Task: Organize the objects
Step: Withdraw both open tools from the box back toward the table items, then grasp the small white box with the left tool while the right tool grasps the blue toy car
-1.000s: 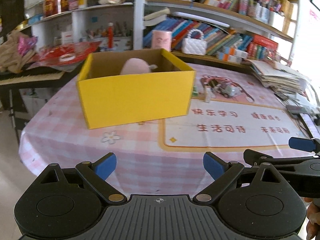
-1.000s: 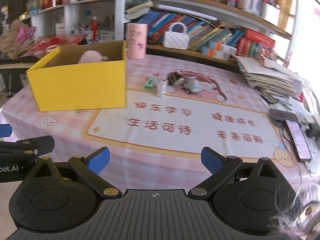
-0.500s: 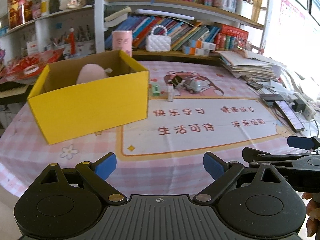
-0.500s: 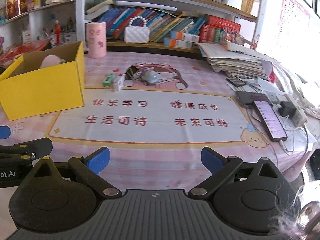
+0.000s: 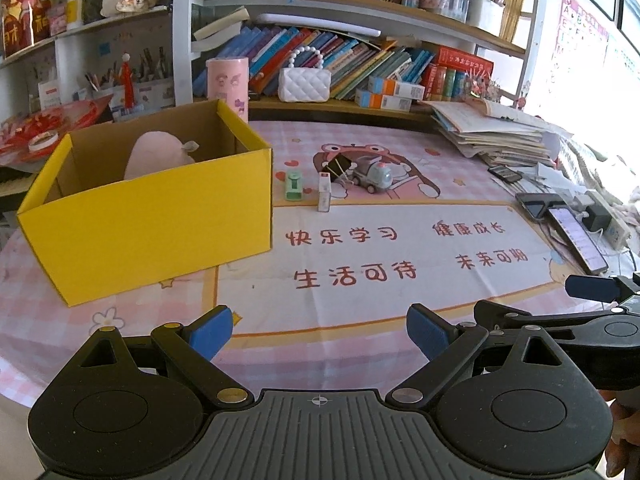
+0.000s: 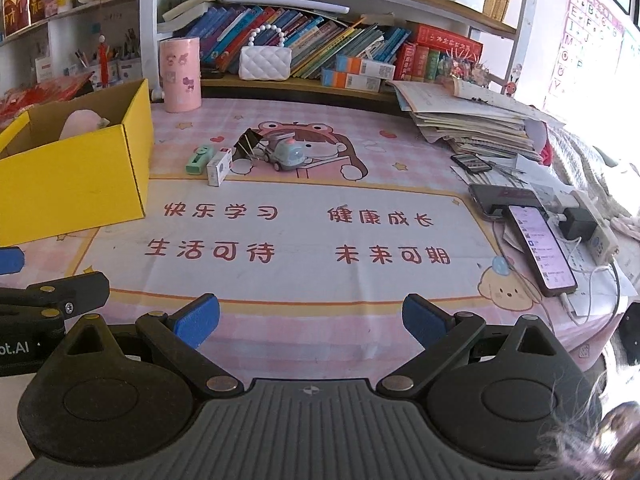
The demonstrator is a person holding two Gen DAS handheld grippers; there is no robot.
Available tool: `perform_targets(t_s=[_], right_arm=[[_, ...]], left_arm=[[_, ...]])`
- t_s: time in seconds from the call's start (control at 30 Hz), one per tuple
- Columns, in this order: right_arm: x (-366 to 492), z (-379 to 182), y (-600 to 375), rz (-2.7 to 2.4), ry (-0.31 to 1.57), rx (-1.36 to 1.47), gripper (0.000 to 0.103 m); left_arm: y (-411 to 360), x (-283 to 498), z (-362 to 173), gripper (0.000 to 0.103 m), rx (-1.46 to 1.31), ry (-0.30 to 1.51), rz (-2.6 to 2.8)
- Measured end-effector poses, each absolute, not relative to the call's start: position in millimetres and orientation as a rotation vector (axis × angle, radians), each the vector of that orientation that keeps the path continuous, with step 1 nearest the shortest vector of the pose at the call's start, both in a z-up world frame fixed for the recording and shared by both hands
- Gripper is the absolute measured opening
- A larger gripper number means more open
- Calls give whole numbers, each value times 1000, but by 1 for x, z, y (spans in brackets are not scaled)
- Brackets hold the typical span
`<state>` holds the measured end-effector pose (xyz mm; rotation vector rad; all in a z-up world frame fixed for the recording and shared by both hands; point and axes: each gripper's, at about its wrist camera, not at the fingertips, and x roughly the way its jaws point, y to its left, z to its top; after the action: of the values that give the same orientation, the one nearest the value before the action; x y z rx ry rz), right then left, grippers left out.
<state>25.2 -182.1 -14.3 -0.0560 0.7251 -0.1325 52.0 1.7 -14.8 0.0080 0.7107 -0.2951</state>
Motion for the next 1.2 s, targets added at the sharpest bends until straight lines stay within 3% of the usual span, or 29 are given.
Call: perform_targets(t_s=[0.3, 0.6, 0.7, 0.93, 1.2], right_arm=[[54, -18, -210, -108, 735, -45, 98], [104, -15, -245, -20, 730, -41, 86], [120, -16, -256, 18, 727, -44, 81], [159, -13, -283, 107, 714, 11, 58], [202, -7, -295, 199, 681, 15, 58]], left_arm=[[-27, 79, -16, 95, 9, 719, -276], [-63, 117, -16, 92, 7, 712, -220], [-74, 130, -17, 87, 8, 711, -190], [-96, 166, -17, 63, 33, 698, -124], [-116, 226, -34, 45, 51, 725, -48]])
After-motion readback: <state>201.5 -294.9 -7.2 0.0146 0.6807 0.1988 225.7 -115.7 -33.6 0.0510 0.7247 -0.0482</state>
